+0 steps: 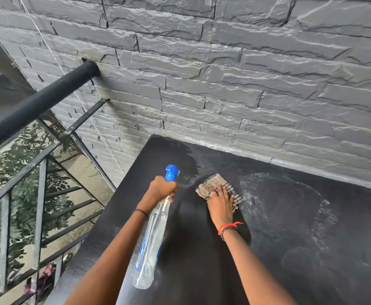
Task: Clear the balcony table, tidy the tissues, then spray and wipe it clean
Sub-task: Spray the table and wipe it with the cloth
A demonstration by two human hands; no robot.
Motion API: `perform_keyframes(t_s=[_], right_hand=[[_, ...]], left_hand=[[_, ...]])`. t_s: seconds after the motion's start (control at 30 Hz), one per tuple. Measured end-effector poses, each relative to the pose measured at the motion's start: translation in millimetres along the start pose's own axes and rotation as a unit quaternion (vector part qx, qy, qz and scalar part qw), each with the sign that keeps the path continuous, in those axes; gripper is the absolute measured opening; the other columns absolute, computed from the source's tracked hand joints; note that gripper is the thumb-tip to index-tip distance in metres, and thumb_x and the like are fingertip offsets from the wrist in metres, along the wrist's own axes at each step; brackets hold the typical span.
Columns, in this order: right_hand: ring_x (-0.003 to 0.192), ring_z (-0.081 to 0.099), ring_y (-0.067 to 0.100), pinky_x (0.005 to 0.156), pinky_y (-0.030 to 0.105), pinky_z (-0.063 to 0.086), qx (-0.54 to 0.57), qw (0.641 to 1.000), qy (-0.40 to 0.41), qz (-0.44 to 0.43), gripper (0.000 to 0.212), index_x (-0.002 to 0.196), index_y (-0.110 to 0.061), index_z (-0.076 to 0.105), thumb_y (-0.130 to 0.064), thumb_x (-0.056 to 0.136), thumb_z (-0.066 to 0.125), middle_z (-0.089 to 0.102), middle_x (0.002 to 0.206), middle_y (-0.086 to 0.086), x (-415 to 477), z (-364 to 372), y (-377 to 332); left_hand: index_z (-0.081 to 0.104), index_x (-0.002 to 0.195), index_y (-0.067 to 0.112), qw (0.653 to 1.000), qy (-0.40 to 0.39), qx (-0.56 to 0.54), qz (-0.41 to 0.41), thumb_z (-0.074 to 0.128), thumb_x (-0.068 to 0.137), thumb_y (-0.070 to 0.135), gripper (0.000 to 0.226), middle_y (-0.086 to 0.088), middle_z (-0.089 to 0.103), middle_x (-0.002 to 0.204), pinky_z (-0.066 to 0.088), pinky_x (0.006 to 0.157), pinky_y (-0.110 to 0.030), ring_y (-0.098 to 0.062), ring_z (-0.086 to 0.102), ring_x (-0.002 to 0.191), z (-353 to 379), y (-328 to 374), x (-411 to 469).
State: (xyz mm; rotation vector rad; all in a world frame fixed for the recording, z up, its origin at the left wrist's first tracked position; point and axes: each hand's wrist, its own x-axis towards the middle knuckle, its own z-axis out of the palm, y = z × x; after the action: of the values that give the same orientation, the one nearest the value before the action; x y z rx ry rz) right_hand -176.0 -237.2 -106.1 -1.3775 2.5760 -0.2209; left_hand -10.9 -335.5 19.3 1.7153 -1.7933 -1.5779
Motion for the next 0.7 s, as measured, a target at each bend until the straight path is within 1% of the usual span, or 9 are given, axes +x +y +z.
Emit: perform_keyframes(t_s=[0.1, 0.27, 0.37, 0.47, 0.53, 0.63, 0.7], right_hand=[[0.140, 0.027, 0.027, 0.112, 0.053, 0.020, 0.006, 0.999, 0.011, 0.037, 0.048, 0.140, -0.024, 0.043, -0.024, 0.092, 0.048, 0.032, 0.152, 0.009, -10, -1, 26], [0.135, 0.037, 0.031, 0.109, 0.058, 0.025, 0.031, 0.996, 0.053, 0.065, 0.048, 0.134, -0.019, 0.053, -0.018, 0.086, 0.061, 0.042, 0.146, 0.013, -39, 10, 35], [0.136, 0.035, 0.031, 0.110, 0.058, 0.023, 0.035, 0.996, 0.045, 0.074, 0.049, 0.136, -0.020, 0.051, -0.018, 0.087, 0.060, 0.040, 0.147, 0.012, -42, 11, 32], [0.138, 0.033, 0.029, 0.111, 0.057, 0.022, 0.032, 0.996, 0.036, 0.079, 0.051, 0.138, -0.021, 0.048, -0.020, 0.088, 0.059, 0.038, 0.149, 0.010, -42, 8, 29], [0.140, 0.030, 0.028, 0.112, 0.056, 0.021, 0.028, 0.996, 0.031, 0.079, 0.051, 0.139, -0.022, 0.046, -0.021, 0.090, 0.057, 0.035, 0.151, 0.009, -42, 7, 29], [0.139, 0.031, 0.028, 0.112, 0.056, 0.022, 0.028, 0.996, 0.037, 0.082, 0.050, 0.138, -0.021, 0.047, -0.020, 0.089, 0.057, 0.036, 0.150, 0.009, -42, 7, 29], [0.138, 0.034, 0.029, 0.111, 0.057, 0.023, 0.032, 0.995, 0.041, 0.080, 0.050, 0.136, -0.020, 0.050, -0.019, 0.088, 0.060, 0.039, 0.148, 0.010, -42, 8, 29]], left_hand=[[0.054, 0.062, 0.005, 1.000, 0.002, 0.021, 0.002, 0.060, 0.070, 0.011, 0.011, -0.006, 0.055, 0.047, 0.045, 0.054, -0.027, -0.023, 0.052, 0.043, 5, 6, 4], [0.056, 0.064, 0.005, 0.999, 0.001, 0.046, 0.000, 0.059, 0.073, 0.011, 0.012, -0.007, 0.058, 0.051, 0.045, 0.053, -0.024, -0.020, 0.054, 0.041, 16, 17, 8], [0.056, 0.064, 0.006, 0.997, -0.005, 0.071, 0.003, 0.058, 0.076, 0.014, 0.015, -0.004, 0.059, 0.052, 0.043, 0.049, -0.019, -0.014, 0.054, 0.042, 22, 25, 9], [0.054, 0.056, 0.009, 0.996, -0.016, 0.087, 0.009, 0.059, 0.077, 0.016, 0.023, 0.001, 0.055, 0.041, 0.037, 0.041, -0.011, -0.005, 0.048, 0.033, 31, 35, 9], [0.054, 0.054, 0.009, 0.996, -0.015, 0.090, 0.017, 0.058, 0.077, 0.015, 0.024, 0.004, 0.051, 0.032, 0.033, 0.036, -0.008, -0.003, 0.046, 0.029, 36, 42, 10], [0.055, 0.055, 0.008, 0.997, -0.006, 0.078, 0.028, 0.059, 0.075, 0.014, 0.021, 0.005, 0.051, 0.032, 0.034, 0.036, -0.008, -0.004, 0.048, 0.033, 41, 50, 11], [0.055, 0.054, 0.009, 0.997, -0.008, 0.076, 0.031, 0.060, 0.075, 0.015, 0.022, 0.004, 0.051, 0.033, 0.034, 0.036, -0.008, -0.004, 0.046, 0.031, 44, 54, 12]])
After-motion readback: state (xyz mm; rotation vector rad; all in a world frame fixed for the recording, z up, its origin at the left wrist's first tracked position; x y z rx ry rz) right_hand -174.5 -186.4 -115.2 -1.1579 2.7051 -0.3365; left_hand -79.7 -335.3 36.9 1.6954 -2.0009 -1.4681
